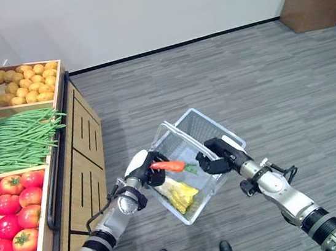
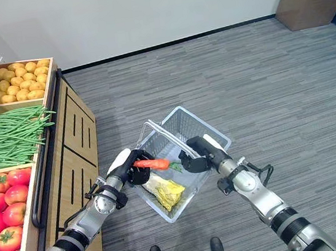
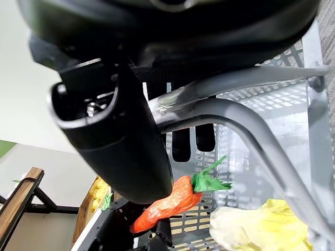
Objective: Get the vegetables into the basket
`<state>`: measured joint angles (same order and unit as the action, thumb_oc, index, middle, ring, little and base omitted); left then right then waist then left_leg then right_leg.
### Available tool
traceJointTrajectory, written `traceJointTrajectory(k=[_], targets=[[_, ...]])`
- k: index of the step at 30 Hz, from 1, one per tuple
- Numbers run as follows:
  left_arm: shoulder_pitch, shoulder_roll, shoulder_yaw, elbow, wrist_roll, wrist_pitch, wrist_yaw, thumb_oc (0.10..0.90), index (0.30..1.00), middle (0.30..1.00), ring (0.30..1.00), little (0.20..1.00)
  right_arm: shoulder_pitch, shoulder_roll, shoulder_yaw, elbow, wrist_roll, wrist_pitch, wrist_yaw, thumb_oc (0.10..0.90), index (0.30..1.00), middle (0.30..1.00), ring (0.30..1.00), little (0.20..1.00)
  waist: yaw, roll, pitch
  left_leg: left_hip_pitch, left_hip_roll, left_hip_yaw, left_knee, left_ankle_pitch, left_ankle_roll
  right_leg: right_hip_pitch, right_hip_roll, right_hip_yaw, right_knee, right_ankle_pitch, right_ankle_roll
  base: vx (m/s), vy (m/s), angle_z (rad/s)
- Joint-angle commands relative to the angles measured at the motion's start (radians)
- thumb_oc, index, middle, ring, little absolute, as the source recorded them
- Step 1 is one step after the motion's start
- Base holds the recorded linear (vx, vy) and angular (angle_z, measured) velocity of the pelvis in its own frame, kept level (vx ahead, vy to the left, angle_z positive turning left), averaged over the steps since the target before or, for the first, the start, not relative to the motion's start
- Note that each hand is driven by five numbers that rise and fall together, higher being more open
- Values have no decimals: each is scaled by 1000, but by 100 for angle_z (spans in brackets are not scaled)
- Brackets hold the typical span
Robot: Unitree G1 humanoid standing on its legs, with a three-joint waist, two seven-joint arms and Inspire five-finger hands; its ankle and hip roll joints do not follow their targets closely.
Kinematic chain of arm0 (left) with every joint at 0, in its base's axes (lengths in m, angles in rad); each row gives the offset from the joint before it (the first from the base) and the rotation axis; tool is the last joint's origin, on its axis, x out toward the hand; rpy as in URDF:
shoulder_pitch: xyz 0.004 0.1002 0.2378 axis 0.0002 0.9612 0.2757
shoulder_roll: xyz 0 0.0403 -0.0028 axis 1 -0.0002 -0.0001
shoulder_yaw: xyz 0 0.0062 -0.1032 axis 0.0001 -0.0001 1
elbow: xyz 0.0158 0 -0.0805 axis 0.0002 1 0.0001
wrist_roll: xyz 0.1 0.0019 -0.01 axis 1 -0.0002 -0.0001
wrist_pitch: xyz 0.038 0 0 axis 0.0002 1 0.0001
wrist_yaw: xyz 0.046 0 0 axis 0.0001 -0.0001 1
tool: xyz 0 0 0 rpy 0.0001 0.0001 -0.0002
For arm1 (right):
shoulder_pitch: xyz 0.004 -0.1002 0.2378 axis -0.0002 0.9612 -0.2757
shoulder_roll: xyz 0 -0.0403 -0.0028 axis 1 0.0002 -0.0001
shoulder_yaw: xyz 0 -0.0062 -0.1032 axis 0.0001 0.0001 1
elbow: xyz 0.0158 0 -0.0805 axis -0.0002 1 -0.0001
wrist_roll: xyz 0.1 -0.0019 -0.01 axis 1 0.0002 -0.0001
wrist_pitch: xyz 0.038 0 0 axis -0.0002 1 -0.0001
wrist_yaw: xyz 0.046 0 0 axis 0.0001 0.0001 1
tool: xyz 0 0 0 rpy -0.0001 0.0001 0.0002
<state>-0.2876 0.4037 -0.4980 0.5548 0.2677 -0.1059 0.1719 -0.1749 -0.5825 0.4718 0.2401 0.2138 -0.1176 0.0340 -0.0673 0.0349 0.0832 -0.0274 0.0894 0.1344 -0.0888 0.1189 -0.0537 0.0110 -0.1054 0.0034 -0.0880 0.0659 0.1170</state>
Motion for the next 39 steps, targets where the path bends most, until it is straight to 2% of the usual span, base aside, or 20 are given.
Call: traceJointTrajectory(k=[1, 2, 16, 21, 26, 29, 31, 32, 33, 34, 37, 39], targets=[[-129, -4, 31, 67, 28, -29, 83, 863, 948, 948, 948, 948, -95, 55, -83, -201, 83, -164, -18, 400, 300, 300, 300, 300, 14, -52, -96, 26, -8, -19, 2, -101, -15, -43, -34, 11, 1, -9, 45, 0, 0, 0], [-127, -6, 30, 69, 34, -26, 83, 900, 1000, 1000, 1000, 1000, -95, 56, -83, -202, 82, -164, -18, 400, 300, 300, 300, 300, 14, -52, -96, 26, -8, -20, 2, -101, -15, -43, -34, 11, 1, -9, 45, 0, 0, 0], [-129, 16, -12, -15, 112, -24, 54, 900, 1000, 1000, 1000, 1000, -86, 80, -102, -151, 57, -153, -46, 400, 300, 300, 300, 300, 23, -53, -98, 24, -12, -30, 2, -103, -12, -36, -37, 1, 1, -15, 45, 0, 0, 0], [-105, 30, 0, -99, 67, -33, 33, 900, 1000, 1000, 1000, 1000, -81, 88, -129, -101, 17, -139, -74, 400, 300, 300, 300, 300, 30, -53, -99, 24, -15, -39, 2, -103, -9, -31, -39, -5, 1, -16, 43, 0, 0, 0], [-25, 94, 1, -268, 6, -90, -52, 900, 1000, 1000, 1000, 1000, -77, 100, -180, -5, -20, -121, -107, 400, 300, 300, 300, 300, 46, -54, -96, 24, -18, -50, 2, -105, -7, -25, -42, -15, 1, -17, 44, 0, 2, 4], [69, 125, -1, -391, -125, -122, -140, 900, 1000, 1000, 1000, 1000, -74, 99, -219, 69, -61, -107, -134, 400, 300, 300, 300, 300, 60, -54, -95, 21, -22, -60, 2, -106, -4, -23, -43, -21, 1, -18, 43, 2, 0, 8], [92, 141, 7, -425, -158, -120, -154, 900, 1000, 1000, 1000, 1000, -71, 104, -224, 78, -64, -109, -137, 400, 300, 300, 300, 300, 61, -55, -95, 21, -22, -62, 2, -106, -4, -22, -43, -23, 1, -19, 43, 0, -1, 14], [170, 178, -4, -521, -373, -134, -248, 900, 1000, 1000, 1000, 1000, -66, 106, -244, 165, -85, -98, -150, 400, 300, 300, 300, 300, 73, -53, -93, 19, -23, -69, 2, -104, -3, -18, -44, -29, 1, -20, 43, -2, 6, 9], [212, 207, -7, -568, -501, -129, -298, 900, 1000, 1000, 1000, 1000, -74, 113, -248, 246, -92, -93, -157, 400, 300, 300, 300, 300, 81, -52, -92, 20, -26, -73, 2, -104, -2, -16, -45, -32, 1, -21, 42, -1, 6, 9], [213, 210, -5, -571, -504, -127, -300, 900, 1000, 1000, 1000, 1000, -76, 114, -247, 249, -92, -95, -157, 400, 300, 300, 300, 300, 80, -53, -92, 20, -26, -73, 2, -104, -2, -15, -45, -32, 1, -21, 42, -8, 3, 7], [318, 236, 10, -593, -693, -99, -350, 900, 1000, 1000, 1000, 1000, -93, 136, -258, 428, -82, -79, -171, 400, 300, 300, 300, 300, 96, -52, -91, 20, -28, -82, 2, -101, -2, -11, -44, -37, 1, -21, 41, -13, -1, 8], [348, 235, 14, -569, -723, -93, -363, 900, 1000, 1000, 1000, 1000, -99, 141, -259, 501, -81, -79, -172, 400, 300, 300, 300, 300, 99, -53, -90, 18, -28, -85, 2, -99, -2, -10, -44, -39, 1, -21, 40, -17, -7, 9]])
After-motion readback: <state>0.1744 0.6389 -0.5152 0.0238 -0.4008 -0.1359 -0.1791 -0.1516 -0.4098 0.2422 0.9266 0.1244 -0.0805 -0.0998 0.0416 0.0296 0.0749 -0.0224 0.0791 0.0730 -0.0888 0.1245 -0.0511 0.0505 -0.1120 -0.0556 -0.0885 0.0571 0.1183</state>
